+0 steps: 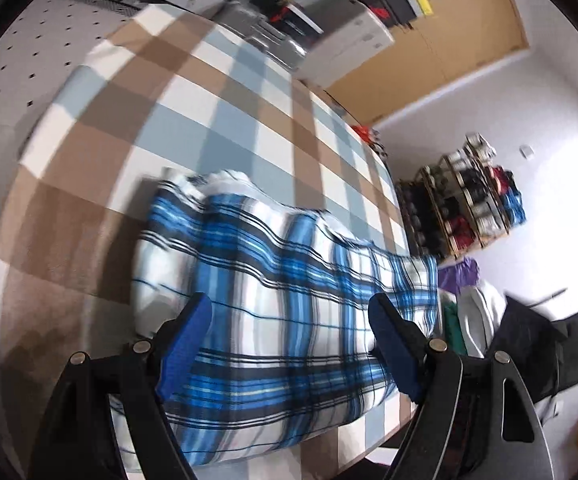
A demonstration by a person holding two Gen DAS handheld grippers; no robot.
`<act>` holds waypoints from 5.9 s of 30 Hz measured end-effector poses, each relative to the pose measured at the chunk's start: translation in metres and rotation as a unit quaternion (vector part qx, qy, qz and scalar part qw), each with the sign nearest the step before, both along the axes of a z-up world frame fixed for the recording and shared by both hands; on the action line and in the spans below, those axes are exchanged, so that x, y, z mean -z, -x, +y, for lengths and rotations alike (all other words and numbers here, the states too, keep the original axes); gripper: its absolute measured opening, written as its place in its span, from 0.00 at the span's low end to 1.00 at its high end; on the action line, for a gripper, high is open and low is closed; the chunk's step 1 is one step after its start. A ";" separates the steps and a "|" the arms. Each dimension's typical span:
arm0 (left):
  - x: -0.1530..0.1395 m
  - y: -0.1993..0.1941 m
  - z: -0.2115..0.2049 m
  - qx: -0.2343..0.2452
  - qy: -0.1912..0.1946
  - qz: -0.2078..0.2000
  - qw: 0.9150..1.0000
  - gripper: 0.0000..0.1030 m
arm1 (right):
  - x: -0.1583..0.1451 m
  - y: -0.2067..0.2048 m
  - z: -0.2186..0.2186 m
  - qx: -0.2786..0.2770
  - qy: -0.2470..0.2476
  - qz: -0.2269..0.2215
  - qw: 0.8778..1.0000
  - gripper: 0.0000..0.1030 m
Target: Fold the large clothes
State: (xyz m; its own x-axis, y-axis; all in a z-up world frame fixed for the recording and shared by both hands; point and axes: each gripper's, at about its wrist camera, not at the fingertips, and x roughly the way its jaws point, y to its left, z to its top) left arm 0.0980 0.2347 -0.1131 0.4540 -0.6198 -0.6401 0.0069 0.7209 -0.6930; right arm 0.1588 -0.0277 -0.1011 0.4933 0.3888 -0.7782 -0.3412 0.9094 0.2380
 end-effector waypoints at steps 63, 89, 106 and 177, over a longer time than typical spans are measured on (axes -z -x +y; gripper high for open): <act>0.022 0.009 -0.110 0.071 -0.295 -0.006 0.953 0.68 | 0.041 -0.127 -0.206 0.178 0.233 0.081 0.953 0.32; 0.028 0.003 -0.117 0.070 -0.299 -0.007 0.952 0.77 | 0.056 0.002 -0.207 0.140 0.204 0.073 0.966 0.30; 0.031 0.008 -0.128 0.084 -0.340 -0.027 0.936 0.78 | 0.049 -0.009 -0.140 0.116 0.136 0.050 0.983 0.36; 0.039 0.007 -0.266 0.208 -0.310 -0.061 0.926 0.79 | 0.092 0.035 -0.307 0.379 -0.249 0.045 0.890 0.66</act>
State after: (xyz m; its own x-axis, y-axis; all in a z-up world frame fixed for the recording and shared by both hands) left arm 0.0912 -0.0311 -0.1524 0.3510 -0.2882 -0.8909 0.4251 0.8968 -0.1226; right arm 0.1239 -0.3349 -0.1934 0.7049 0.2784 -0.6523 0.3662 0.6448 0.6709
